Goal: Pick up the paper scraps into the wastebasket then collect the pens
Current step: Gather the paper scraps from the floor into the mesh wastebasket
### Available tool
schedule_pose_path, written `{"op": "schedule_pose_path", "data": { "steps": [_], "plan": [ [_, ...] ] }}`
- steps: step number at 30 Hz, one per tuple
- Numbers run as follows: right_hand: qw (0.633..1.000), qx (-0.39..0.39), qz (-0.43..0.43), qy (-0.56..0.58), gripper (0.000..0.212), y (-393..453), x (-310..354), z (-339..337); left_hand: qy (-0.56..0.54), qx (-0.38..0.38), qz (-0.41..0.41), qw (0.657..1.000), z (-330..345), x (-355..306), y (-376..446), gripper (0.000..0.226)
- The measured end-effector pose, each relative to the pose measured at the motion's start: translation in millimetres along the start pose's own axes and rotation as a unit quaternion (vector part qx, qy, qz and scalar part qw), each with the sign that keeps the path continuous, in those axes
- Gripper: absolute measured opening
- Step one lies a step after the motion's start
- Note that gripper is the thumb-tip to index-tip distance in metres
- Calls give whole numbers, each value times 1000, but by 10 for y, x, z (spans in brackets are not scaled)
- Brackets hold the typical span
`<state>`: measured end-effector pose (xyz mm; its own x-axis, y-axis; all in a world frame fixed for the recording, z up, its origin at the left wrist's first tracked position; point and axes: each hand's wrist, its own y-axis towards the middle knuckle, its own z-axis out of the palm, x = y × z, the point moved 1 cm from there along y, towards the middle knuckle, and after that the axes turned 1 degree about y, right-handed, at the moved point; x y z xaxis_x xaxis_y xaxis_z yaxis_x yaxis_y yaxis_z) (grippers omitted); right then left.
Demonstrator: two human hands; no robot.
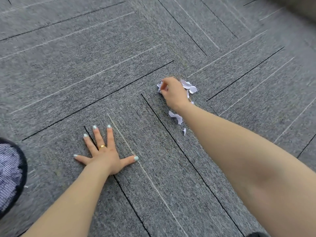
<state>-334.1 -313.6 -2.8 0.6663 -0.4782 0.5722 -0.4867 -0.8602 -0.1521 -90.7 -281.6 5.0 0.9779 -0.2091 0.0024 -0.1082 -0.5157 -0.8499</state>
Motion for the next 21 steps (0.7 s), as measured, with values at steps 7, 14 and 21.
{"op": "schedule_pose_path", "data": {
  "steps": [7,14,21],
  "plan": [
    [991,-76,47,98,8,-70,-139,-158,11,21,-4,1000,-30,-26,-17,125],
    [982,-67,135,114,46,-117,-623,-411,14,34,-11,999,-47,-34,-23,128],
    [991,-83,100,0,14,-169,-600,-329,17,35,-11,999,-59,-28,-35,127]
  ]
}}
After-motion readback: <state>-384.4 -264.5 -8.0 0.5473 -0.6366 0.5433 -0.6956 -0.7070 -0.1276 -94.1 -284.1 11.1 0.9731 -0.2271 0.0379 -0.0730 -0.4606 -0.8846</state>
